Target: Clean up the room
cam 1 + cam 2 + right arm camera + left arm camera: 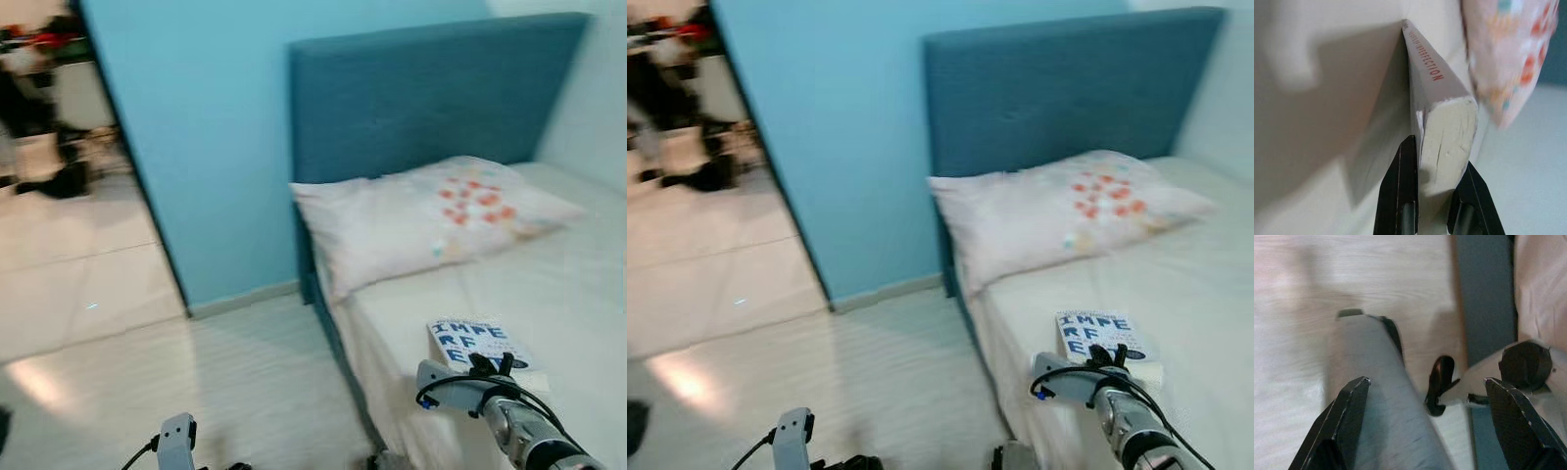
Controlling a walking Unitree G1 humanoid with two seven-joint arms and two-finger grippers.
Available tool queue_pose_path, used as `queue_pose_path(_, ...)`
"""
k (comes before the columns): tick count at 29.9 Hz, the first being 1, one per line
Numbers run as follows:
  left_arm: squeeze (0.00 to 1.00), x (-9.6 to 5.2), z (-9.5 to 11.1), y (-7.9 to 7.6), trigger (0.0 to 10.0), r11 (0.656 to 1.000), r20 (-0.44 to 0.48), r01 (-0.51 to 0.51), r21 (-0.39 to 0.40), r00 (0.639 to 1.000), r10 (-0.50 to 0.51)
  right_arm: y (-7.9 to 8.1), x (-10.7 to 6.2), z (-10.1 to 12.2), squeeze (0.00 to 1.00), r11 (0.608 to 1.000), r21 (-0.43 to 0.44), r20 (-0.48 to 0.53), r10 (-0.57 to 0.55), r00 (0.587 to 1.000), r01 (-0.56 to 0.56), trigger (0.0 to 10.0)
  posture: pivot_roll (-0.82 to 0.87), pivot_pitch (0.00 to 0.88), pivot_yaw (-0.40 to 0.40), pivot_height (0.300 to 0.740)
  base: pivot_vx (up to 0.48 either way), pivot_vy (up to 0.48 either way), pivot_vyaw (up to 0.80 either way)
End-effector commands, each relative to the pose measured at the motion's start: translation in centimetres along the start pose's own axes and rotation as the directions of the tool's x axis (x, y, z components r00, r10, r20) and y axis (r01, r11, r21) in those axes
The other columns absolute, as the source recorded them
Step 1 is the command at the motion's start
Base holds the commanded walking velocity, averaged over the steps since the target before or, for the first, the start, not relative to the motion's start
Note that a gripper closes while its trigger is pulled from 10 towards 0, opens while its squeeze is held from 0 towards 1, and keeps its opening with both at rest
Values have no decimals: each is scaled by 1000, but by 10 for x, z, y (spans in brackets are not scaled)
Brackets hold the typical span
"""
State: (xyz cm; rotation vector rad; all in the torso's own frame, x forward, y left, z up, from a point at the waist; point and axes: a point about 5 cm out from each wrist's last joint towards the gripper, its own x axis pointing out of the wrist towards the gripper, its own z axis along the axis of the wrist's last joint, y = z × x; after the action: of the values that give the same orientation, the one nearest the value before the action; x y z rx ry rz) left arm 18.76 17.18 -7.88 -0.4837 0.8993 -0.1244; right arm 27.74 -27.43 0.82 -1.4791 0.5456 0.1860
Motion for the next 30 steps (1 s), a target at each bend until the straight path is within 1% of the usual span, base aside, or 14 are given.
queue_pose_path(1,0,-1,-8,0,10000,1000,-32,5,-2,999,-5,10,-3,0,0,999,-15,5,52,999,-52,10000,-12,60,17,627,0,0,0)
queue_pose_path(3,0,-1,-8,-1,10000,1000,-31,9,-1,999,-9,13,-3,13,0,998,-40,84,58,995,-55,10000,-13,57,14,627,0,0,0)
queue_pose_path(4,0,-1,-8,-1,10000,1000,-31,9,-1,999,-9,13,-3,13,0,998,-40,84,58,995,-55,10000,-13,57,14,627,0,0,0)
queue_pose_path(5,0,0,-8,-1,10000,1000,-31,11,-1,999,-11,13,-3,24,0,997,-67,154,46,987,-36,10000,-11,54,13,627,0,0,0)
queue_pose_path(10,0,-1,-9,-1,10000,1000,-32,12,-1,999,-12,12,-4,31,0,997,-75,223,37,974,-21,10000,-8,57,12,627,0,0,0)
queue_pose_path(13,0,-1,-9,-1,10000,1000,-32,12,-1,999,-12,12,-4,31,0,997,-75,223,37,974,-21,10000,-8,57,12,627,0,0,0)
queue_pose_path(14,0,-1,-9,0,10000,1000,-34,11,-1,999,-11,12,-5,33,0,997,-78,255,41,966,-22,10000,-5,62,11,627,0,0,0)
queue_pose_path(16,0,-4,-13,5,10000,1000,-39,7,-2,999,-7,12,-9,22,0,992,-115,311,78,947,-43,10000,6,89,-1,627,0,0,0)
queue_pose_path(18,0,-7,-17,8,10000,1000,-45,3,-4,999,-3,4,-11,8,0,990,-138,338,62,939,-16,10000,11,104,-13,627,0,0,0)
queue_pose_path(20,0,-7,-17,8,10000,1000,-45,3,-4,999,-3,4,-11,8,0,990,-138,338,62,939,-16,10000,11,104,-13,627,0,0,0)
queue_pose_path(22,0,-9,-20,10,10000,1000,-49,1,-6,999,-2,-1,-12,2,0,988,-153,353,41,935,15,10000,17,120,-18,627,0,0,0)
queue_pose_path(26,0,-12,-24,15,10000,1000,-55,-5,-9,998,4,-8,-12,4,0,987,-148,392,3,920,59,10000,23,148,-16,627,0,0,0)
queue_pose_path(28,0,-12,-24,15,10000,1000,-55,-5,-9,998,4,-8,-12,4,0,987,-148,392,3,920,59,10000,23,148,-16,627,0,0,0)
queue_pose_path(30,0,-18,-29,22,10000,1000,-62,-11,-8,998,10,-13,-13,18,0,984,-144,476,-23,879,104,10000,50,191,-8,627,0,0,0)
